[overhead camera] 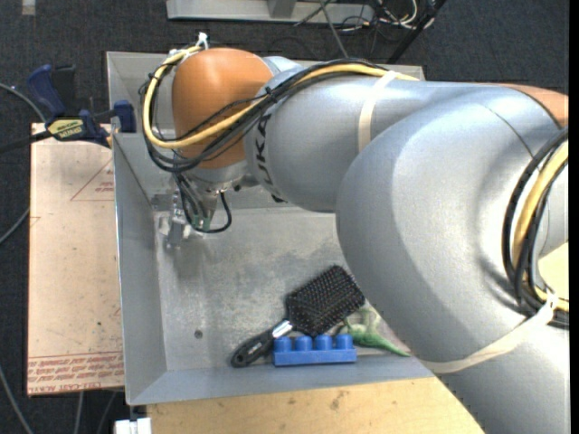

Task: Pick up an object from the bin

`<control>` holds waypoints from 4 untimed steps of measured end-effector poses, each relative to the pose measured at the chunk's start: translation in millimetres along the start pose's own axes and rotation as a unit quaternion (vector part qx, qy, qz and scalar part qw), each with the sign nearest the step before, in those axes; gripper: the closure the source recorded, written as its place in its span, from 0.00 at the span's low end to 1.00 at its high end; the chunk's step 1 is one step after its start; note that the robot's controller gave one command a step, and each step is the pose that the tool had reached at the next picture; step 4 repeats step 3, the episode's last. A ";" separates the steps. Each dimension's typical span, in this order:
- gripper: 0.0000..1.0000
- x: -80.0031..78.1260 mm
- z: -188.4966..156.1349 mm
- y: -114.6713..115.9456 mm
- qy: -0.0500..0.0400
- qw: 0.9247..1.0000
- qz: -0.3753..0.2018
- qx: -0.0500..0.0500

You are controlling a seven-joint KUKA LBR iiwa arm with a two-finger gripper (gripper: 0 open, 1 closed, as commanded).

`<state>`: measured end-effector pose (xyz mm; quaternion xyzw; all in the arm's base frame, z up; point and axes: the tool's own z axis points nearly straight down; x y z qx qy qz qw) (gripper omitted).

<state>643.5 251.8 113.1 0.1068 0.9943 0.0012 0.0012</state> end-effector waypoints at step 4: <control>1.00 0.0 -20.8 -0.1 0.001 1.000 0.000 0.000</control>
Offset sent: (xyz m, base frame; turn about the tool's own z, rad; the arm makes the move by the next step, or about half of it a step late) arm 0.0001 -0.0001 0.0324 0.0000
